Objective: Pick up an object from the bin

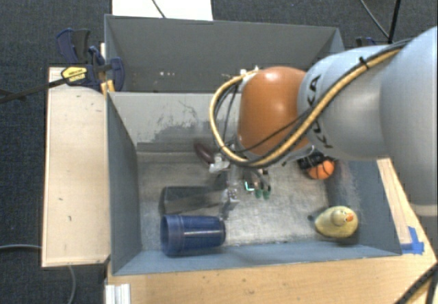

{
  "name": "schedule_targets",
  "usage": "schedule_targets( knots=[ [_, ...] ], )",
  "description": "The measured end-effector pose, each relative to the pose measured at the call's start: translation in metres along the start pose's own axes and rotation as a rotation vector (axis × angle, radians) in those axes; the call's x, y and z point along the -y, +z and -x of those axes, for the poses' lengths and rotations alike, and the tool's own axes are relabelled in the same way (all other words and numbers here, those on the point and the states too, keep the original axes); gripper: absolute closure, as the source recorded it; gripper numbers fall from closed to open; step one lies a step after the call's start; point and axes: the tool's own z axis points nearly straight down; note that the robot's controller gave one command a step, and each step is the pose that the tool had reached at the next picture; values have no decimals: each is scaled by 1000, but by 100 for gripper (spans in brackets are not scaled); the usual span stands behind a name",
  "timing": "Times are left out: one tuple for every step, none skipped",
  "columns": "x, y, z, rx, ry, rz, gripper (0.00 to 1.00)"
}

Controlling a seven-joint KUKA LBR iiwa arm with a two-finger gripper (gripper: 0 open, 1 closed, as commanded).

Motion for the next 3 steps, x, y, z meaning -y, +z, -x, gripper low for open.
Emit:
schedule_targets(
  knots=[
    [0, -4, 2, 8, 3, 1, 0],
    [2, 10, 5, 12, 64, 2, 0],
    [25, 46, 26, 8, 183, 3, 0]
  ],
)
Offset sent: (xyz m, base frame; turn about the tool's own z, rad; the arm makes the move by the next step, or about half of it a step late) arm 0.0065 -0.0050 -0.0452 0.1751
